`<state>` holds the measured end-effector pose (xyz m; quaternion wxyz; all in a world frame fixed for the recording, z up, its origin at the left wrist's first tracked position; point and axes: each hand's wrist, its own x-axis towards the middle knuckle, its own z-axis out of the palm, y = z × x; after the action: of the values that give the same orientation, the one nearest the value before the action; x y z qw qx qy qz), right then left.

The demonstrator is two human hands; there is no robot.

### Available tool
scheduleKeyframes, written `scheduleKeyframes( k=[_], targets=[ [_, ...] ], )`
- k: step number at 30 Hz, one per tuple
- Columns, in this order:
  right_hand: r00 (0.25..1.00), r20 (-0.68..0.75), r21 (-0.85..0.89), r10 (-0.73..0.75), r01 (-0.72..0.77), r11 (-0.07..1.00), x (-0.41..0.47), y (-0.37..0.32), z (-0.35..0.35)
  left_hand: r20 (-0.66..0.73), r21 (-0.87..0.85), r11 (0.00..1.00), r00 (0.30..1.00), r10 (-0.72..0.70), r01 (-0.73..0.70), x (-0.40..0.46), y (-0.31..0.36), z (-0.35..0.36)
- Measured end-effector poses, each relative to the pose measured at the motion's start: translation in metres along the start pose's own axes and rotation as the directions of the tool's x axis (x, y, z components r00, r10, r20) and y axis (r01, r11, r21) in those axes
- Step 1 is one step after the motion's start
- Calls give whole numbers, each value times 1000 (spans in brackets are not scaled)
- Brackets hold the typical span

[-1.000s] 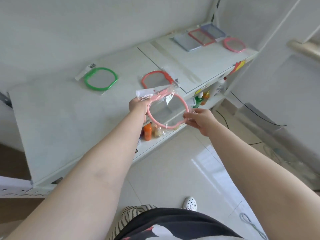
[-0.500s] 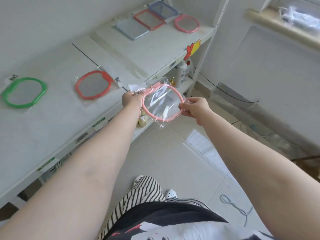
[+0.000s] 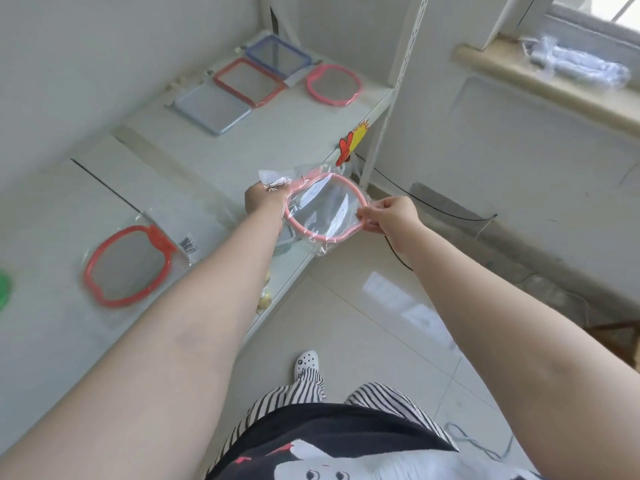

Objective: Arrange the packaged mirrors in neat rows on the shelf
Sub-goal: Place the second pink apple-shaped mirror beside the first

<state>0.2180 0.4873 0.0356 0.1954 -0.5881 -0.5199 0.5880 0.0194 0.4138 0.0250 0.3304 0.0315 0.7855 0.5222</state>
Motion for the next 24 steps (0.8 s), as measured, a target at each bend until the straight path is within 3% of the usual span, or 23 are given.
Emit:
scheduleKeyframes(
  k=[8, 15, 24],
  targets=[
    [1000, -30, -3, 1, -2, 1000, 73, -30, -13, -4, -24, 1000, 1000, -5, 5, 45, 35, 55],
    [998, 38, -132, -42, 47, 990, 157, -73, -26, -44, -85, 994, 997, -67, 63, 85, 72, 107],
    [974, 199, -305, -111, 169, 937, 239, -128, -12, -303, -204, 977, 946, -114, 53, 128, 97, 129]
  ],
)
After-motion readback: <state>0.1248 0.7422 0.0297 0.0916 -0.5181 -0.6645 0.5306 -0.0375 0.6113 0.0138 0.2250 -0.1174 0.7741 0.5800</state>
